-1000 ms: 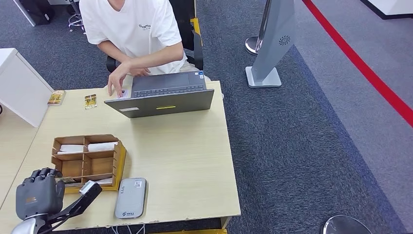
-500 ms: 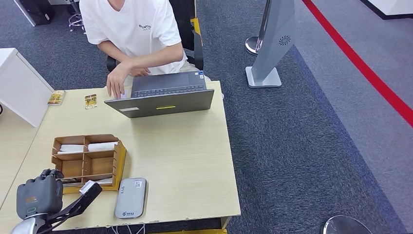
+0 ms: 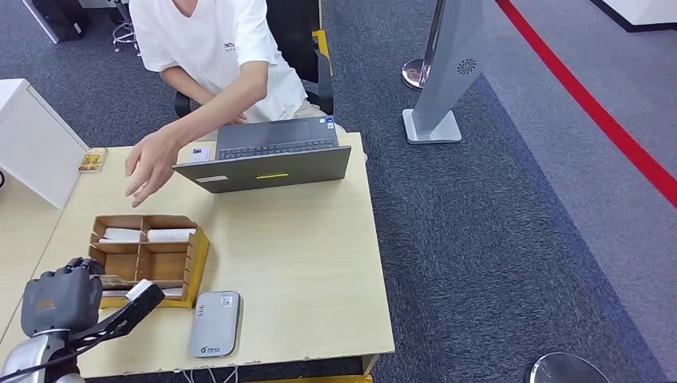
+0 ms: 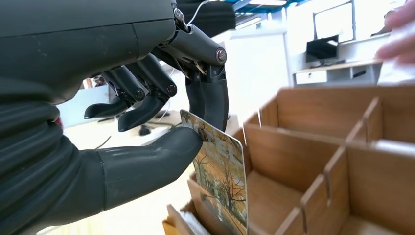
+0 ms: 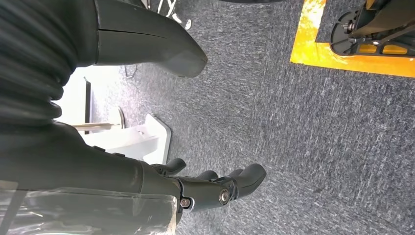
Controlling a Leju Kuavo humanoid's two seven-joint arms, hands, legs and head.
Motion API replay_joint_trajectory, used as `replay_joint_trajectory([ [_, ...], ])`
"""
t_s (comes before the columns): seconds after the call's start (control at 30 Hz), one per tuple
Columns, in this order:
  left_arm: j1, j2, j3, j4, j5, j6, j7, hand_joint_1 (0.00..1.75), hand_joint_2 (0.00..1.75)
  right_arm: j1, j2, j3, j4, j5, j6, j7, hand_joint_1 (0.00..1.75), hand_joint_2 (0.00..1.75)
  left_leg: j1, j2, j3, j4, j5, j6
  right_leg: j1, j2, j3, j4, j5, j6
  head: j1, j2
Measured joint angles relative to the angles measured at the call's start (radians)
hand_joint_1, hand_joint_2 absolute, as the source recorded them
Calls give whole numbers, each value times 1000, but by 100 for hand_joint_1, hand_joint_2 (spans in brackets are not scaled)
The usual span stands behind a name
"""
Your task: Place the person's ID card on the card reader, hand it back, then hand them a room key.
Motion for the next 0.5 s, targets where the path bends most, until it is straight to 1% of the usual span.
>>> replay_joint_trajectory([
  [0.07, -45, 33, -18, -30, 36, -50, -1, 175, 175, 0, 0, -4, 0, -1, 0, 0, 0, 175, 0, 0, 0, 0, 1, 0, 0, 0, 0, 0, 0, 0, 0, 0],
  [0.13, -111, 71, -39, -61, 82, -112, 0, 175, 175, 0, 0, -9, 0, -2, 0, 0, 0, 175, 1, -1, -1, 0, 1, 0, 1, -1, 0, 0, 0, 0, 0, 0],
  [0.2, -175, 104, -58, -85, 114, -153, 1, 175, 175, 0, 0, -11, 0, -1, 0, 0, 0, 175, 1, -1, 0, 0, 1, 0, 1, -1, 1, 1, 1, -1, 0, 0],
  [0.33, -283, 154, -95, -106, 184, -225, 13, 175, 175, 1, 0, -16, 0, -1, 2, 0, 0, 175, 1, 0, 0, 0, 1, 0, 1, 0, 0, 1, 1, -1, 0, 0],
  [0.43, -394, 187, -128, -106, 278, -316, 33, 175, 175, -1, 0, -24, 0, -1, 5, -1, 0, 175, 1, -1, 0, 0, 1, 0, 1, -1, 1, 1, 1, -1, 0, 0],
  [0.5, -461, 205, -152, -103, 331, -357, 48, 175, 175, 0, 0, -28, 0, -1, 8, 0, 0, 175, 1, -1, 0, 0, 1, 0, 1, -1, 1, 1, 1, -1, 0, 0],
])
